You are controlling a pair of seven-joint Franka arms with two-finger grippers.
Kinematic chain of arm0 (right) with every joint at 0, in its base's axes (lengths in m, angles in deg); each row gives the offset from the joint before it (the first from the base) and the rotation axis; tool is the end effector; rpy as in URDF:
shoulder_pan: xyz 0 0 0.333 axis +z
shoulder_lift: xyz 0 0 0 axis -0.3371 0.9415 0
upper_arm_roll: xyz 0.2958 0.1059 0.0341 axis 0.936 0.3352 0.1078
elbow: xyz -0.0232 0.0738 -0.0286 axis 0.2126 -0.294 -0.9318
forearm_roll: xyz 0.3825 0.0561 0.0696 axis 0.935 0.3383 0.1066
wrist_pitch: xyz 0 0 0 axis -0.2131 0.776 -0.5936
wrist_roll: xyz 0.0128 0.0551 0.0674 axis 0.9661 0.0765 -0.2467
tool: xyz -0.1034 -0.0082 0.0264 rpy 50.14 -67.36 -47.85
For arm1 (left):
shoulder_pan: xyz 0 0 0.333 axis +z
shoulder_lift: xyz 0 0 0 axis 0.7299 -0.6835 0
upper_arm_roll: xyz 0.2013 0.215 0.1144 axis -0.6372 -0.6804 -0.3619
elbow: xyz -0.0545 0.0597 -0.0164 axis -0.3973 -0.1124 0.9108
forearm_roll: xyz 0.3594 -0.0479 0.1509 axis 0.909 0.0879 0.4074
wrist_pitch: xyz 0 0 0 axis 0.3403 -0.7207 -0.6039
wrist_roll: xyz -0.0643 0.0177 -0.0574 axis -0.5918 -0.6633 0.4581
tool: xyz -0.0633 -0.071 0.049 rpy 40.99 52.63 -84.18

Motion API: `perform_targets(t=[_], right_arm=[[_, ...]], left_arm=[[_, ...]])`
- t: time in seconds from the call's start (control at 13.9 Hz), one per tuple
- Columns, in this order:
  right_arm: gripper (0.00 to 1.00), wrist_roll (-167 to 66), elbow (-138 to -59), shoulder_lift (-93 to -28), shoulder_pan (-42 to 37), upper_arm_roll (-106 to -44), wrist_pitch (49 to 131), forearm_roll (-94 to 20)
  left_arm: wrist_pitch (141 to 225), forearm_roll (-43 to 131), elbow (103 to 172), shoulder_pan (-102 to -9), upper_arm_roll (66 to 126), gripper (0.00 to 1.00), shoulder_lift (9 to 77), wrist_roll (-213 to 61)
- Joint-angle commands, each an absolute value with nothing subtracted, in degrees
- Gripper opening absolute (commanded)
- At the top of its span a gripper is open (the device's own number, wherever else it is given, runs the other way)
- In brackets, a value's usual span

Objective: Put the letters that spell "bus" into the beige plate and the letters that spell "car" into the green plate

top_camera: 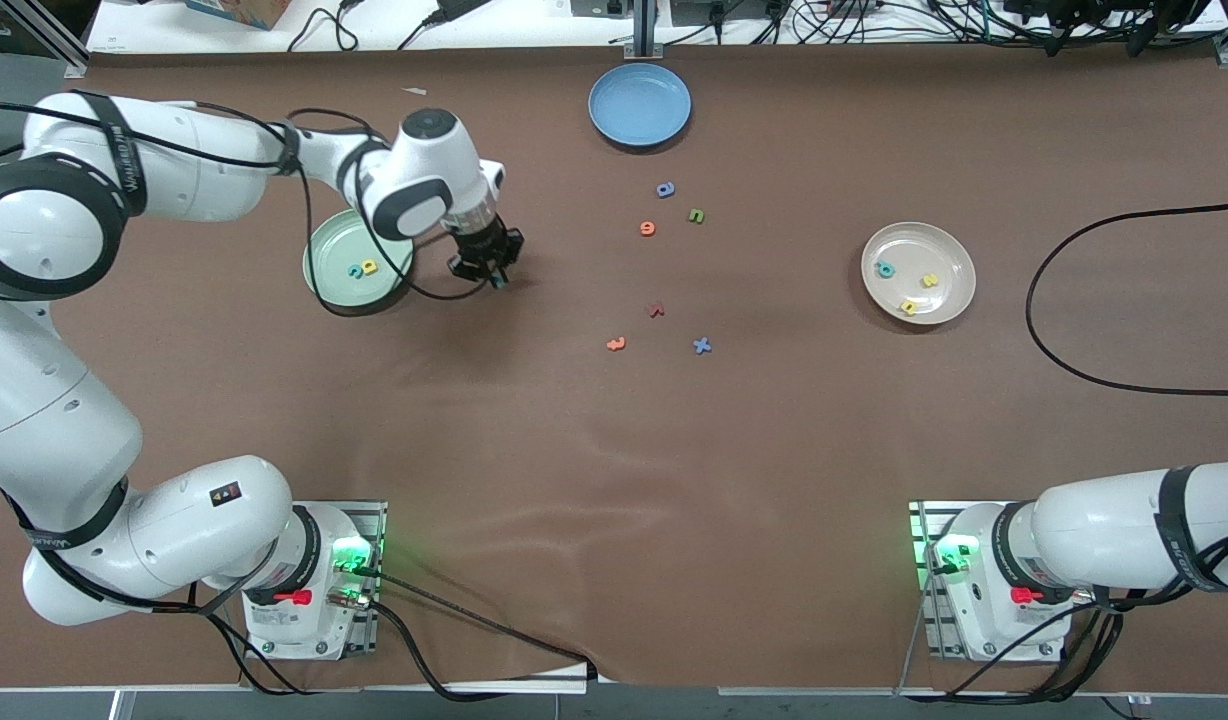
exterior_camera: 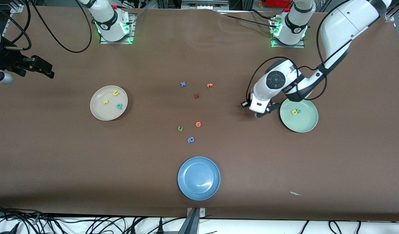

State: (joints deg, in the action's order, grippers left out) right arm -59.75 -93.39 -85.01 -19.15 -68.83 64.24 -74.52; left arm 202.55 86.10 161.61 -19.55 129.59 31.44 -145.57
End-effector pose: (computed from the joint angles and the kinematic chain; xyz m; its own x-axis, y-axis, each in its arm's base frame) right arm 0.5457 0.0113 0.6060 0.9977 -0.0507 -0.0457 -0.0499 -0.9986 0.0170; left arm 0.4958 -0.2356 0.1930 0.8586 0.4887 -0.1552 0.4934 -0.8697 -0.0089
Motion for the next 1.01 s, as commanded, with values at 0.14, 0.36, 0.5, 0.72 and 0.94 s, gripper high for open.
perform_targets(t=[0.14,0.36,0.5,0.72,0.94], right_arm=[[1.0,-59.6,-92.7,-85.2,-18.9,-68.8,63.5,-73.9],[1.0,-59.6,-92.7,-85.2,-18.9,-68.6,63.5,-73.9],[1.0,-59.6,-92.7,-85.2,-18.9,-68.5,63.5,-73.9],[1.0,-59.6,-92.7,-85.2,-18.9,-68.5,63.9,-73.9],[1.0,-59.5,-92.8,-84.7,-19.0,-68.6,66.3,-74.0]], left_arm=[[192.3,87.5,159.6,-3.7,137.1,0.0,34.1,-130.9],[184.8,87.1,155.8,-0.3,136.9,0.0,33.8,-120.3],[184.7,87.7,155.6,0.7,135.4,0.0,32.9,-116.8],[184.7,87.7,154.9,0.1,133.4,0.2,32.3,-116.2],[184.6,87.8,153.3,-0.8,132.6,0.73,32.0,-116.1]])
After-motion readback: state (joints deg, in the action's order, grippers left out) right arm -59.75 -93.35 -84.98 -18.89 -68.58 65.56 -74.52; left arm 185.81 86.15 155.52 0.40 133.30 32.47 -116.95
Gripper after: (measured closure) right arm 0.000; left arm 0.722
